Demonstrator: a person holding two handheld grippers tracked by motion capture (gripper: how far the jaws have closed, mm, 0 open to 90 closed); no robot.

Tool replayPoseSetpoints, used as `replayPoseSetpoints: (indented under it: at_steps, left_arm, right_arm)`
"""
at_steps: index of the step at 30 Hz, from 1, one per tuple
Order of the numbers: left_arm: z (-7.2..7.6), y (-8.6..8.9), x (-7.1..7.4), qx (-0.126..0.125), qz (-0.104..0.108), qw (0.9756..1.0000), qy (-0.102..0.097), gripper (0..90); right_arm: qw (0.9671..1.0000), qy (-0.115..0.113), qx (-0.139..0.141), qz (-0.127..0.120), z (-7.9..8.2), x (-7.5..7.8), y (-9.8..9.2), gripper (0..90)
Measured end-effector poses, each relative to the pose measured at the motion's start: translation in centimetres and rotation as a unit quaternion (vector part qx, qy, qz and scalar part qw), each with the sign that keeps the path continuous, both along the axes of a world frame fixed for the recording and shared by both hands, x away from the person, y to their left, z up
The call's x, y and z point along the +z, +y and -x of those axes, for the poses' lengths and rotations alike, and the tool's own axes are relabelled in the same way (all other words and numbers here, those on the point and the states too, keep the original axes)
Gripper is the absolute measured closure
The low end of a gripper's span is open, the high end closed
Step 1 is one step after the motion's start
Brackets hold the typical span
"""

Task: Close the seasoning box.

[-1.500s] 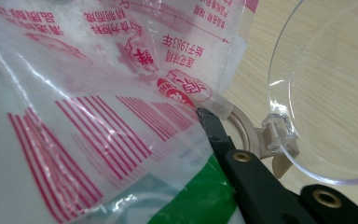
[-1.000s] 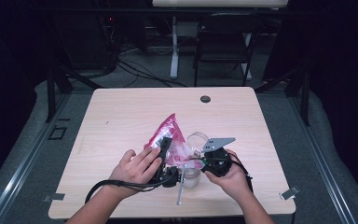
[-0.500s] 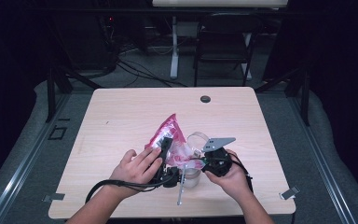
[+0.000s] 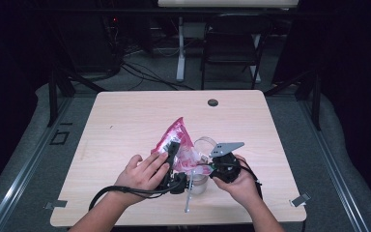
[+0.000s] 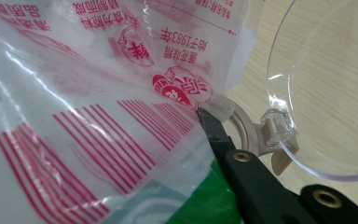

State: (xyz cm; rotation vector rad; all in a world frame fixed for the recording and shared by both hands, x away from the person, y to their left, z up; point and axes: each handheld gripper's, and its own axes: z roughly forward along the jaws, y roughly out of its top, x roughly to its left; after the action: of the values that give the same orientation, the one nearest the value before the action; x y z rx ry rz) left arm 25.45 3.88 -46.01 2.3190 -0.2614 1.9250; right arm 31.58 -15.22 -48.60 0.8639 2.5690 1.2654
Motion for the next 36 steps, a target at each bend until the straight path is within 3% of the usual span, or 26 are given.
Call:
replayPoseSetpoints:
  at_steps: [27,30,36]
  left_arm:
    - [0.02,-0.63,0.36,-0.006,-0.006,0.9999,-0.006,75.3]
    - [0.01,-0.57,0.36,-0.004,-0.003,1.0,0.001,75.3]
    - [0.11,-0.51,0.58,-0.007,-0.009,0.9999,-0.007,75.2]
  right_arm:
    - [0.9999,0.009,0.001,0.005,-0.15,-0.16,-0.13,90.0]
    - [0.9999,0.009,0.0,0.004,-0.14,-0.15,-0.15,90.0]
    - [1.0,0.007,0.0,0.002,-0.11,-0.15,-0.09,90.0]
